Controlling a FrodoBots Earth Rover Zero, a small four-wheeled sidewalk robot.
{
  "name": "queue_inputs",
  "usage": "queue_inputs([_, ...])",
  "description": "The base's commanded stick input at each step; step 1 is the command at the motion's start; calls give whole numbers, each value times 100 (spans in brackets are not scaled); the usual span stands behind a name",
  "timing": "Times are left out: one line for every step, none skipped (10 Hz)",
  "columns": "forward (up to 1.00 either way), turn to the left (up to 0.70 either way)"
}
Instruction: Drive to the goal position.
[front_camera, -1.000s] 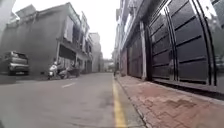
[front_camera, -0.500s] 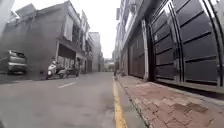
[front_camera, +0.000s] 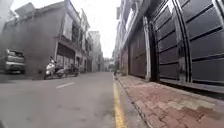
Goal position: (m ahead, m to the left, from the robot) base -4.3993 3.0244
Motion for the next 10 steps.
queue_inputs([47,1])
queue_inputs([47,1])
queue_inputs([47,1])
queue_inputs([47,1])
queue_inputs([47,1])
queue_inputs([47,1])
queue_inputs([47,-3])
queue_inputs([47,-16])
queue_inputs([47,-46])
queue_inputs([47,-29])
